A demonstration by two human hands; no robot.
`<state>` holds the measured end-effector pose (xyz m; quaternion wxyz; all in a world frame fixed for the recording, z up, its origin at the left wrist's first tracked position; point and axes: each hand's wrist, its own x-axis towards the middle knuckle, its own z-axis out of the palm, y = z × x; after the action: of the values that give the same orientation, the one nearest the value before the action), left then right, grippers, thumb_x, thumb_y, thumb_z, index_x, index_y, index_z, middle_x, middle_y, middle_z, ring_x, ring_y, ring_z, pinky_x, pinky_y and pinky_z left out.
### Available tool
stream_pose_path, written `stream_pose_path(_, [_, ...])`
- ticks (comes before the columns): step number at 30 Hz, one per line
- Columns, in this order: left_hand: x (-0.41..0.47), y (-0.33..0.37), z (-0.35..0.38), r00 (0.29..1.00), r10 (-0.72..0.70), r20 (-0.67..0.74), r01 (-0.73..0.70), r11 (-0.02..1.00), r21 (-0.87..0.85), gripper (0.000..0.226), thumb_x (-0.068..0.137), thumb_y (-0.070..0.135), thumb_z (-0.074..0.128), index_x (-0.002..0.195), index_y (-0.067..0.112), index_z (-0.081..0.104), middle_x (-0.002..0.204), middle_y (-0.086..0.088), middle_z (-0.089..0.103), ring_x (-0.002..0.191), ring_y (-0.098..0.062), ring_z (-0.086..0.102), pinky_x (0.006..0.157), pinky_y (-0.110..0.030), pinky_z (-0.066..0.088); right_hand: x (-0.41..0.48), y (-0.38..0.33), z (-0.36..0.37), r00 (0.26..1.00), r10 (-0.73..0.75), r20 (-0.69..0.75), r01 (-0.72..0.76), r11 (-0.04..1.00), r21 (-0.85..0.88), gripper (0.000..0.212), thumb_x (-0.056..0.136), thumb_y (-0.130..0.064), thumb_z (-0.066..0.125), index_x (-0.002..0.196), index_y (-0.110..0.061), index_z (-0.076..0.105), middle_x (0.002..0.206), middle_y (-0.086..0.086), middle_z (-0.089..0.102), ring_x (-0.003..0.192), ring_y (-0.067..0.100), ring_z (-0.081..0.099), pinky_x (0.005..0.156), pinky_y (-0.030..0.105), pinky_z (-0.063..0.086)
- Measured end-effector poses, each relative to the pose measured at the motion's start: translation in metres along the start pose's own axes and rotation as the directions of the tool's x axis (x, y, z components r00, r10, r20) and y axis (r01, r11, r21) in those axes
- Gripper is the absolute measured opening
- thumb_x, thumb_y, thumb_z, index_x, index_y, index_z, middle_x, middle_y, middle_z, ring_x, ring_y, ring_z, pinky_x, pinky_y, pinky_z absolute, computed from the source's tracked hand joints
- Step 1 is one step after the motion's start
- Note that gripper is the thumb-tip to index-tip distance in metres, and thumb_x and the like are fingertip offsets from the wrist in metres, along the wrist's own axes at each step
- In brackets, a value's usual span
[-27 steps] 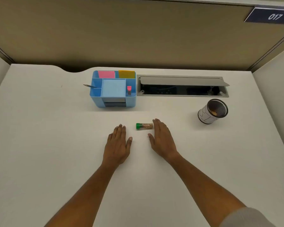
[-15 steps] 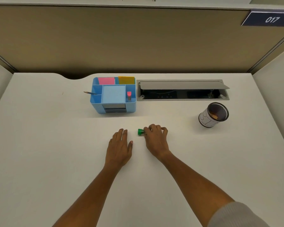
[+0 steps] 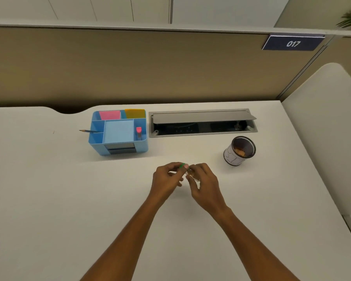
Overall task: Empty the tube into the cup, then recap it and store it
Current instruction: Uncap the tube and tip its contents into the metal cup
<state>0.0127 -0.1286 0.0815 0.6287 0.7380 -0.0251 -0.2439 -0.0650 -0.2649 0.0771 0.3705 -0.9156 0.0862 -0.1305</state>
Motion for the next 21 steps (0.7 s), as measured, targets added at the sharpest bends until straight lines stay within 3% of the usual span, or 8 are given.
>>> stream_pose_path(3, [0.003, 0.02, 0.024, 0.998, 0.027, 0.051, -0.028, 0.999, 0.029, 0.029, 0.086, 0.04, 0.077, 0.106, 0.019, 0.08, 0.096, 0.001, 0.081, 0.081, -0.019, 0.076, 0.068, -0.028, 0.065, 0.001, 0.006, -0.027, 0.999, 0.018, -0.032, -0.014, 0.995, 0.099, 0.028, 0.091, -0.008, 0.066, 0.117, -0.014, 0.06, 0.107, -0.002, 0.064, 0.092, -0.001, 0.061, 0.078, 0.005, 0.047])
stream_pose_path(9, [0.002, 0.047, 0.058, 0.987, 0.091, 0.131, -0.1, 0.993, 0.066, 0.032, 0.088, 0.036, 0.076, 0.112, 0.015, 0.08, 0.096, -0.005, 0.081, 0.085, -0.021, 0.076, 0.069, -0.026, 0.063, 0.011, 0.019, -0.073, 0.991, 0.062, 0.117, -0.093, 0.957, 0.276, 0.031, 0.1, -0.02, 0.057, 0.131, -0.025, 0.056, 0.116, -0.011, 0.069, 0.109, 0.005, 0.066, 0.089, 0.014, 0.053])
stream_pose_path(14, [0.001, 0.056, 0.07, 0.978, 0.111, 0.179, -0.123, 0.991, 0.06, 0.031, 0.089, 0.038, 0.075, 0.109, 0.015, 0.081, 0.089, -0.003, 0.081, 0.077, -0.015, 0.075, 0.064, -0.021, 0.058, 0.015, 0.025, -0.093, 0.985, -0.012, 0.174, -0.03, 0.972, 0.233, 0.019, 0.103, -0.015, 0.05, 0.117, -0.023, 0.059, 0.105, -0.007, 0.07, 0.1, 0.017, 0.067, 0.084, 0.037, 0.058])
stream_pose_path(19, [0.002, 0.057, 0.081, 0.976, 0.118, 0.182, -0.132, 0.989, 0.065, 0.029, 0.091, 0.041, 0.071, 0.106, 0.017, 0.081, 0.084, -0.003, 0.08, 0.071, -0.021, 0.071, 0.066, -0.025, 0.059, 0.015, 0.027, -0.099, 0.989, -0.022, 0.145, -0.008, 0.979, 0.202, 0.015, 0.103, -0.014, 0.049, 0.111, -0.02, 0.06, 0.1, -0.003, 0.068, 0.096, 0.02, 0.066, 0.082, 0.043, 0.058])
stream_pose_path(21, [0.002, 0.058, 0.085, 0.977, 0.114, 0.178, -0.123, 0.992, 0.041, 0.03, 0.091, 0.041, 0.071, 0.106, 0.018, 0.082, 0.084, -0.002, 0.08, 0.069, -0.016, 0.07, 0.066, -0.024, 0.059, 0.015, 0.028, -0.101, 0.991, -0.026, 0.133, 0.003, 0.986, 0.167, 0.014, 0.104, -0.015, 0.048, 0.109, -0.021, 0.059, 0.098, -0.004, 0.068, 0.093, 0.02, 0.066, 0.079, 0.041, 0.057])
